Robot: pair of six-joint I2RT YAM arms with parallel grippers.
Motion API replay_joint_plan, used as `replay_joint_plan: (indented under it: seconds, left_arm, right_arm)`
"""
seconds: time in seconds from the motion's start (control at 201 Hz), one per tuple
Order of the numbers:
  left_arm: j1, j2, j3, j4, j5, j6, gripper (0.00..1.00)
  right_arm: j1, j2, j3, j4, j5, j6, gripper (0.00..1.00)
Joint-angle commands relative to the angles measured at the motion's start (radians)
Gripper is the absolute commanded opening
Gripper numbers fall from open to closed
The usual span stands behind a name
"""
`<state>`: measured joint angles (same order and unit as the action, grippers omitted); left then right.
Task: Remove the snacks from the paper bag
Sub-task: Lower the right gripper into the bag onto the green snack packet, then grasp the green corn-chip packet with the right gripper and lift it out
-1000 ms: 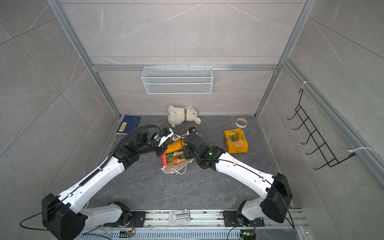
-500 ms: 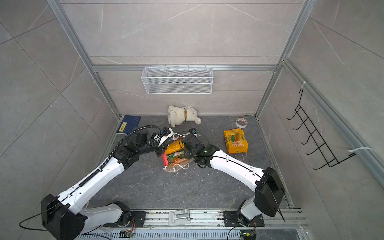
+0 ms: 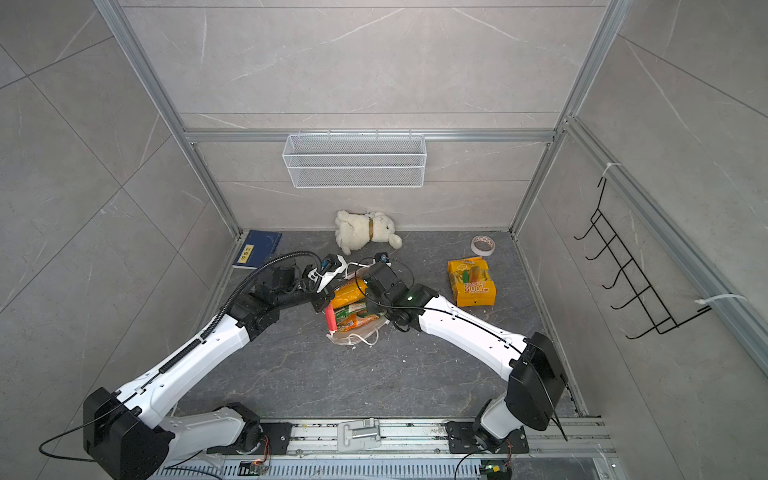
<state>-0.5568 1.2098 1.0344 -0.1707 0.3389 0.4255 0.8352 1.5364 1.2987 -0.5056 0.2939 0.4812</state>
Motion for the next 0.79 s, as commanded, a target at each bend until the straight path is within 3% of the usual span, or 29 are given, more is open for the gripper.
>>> replay_joint_plan:
  seconds: [0.0, 0.517, 0.786]
  left_arm:
    - [-0.014, -0.029, 0.006, 0.106, 0.024, -0.013, 0.0]
    - [-0.014, -0.032, 0.012, 0.101, 0.009, -0.002, 0.0]
    - [-0.014, -0.037, 0.0, 0.144, -0.019, -0.006, 0.0]
  right_arm:
    - [0.0, -0.063, 0.034, -0.02, -0.022, -0.066, 0.0]
    - [0.001, -0.272, 0.071, -0.07, -0.134, -0.216, 0.0]
    - [-0.002, -0.335, 0.17, -0.235, -0.223, -0.337, 0.0]
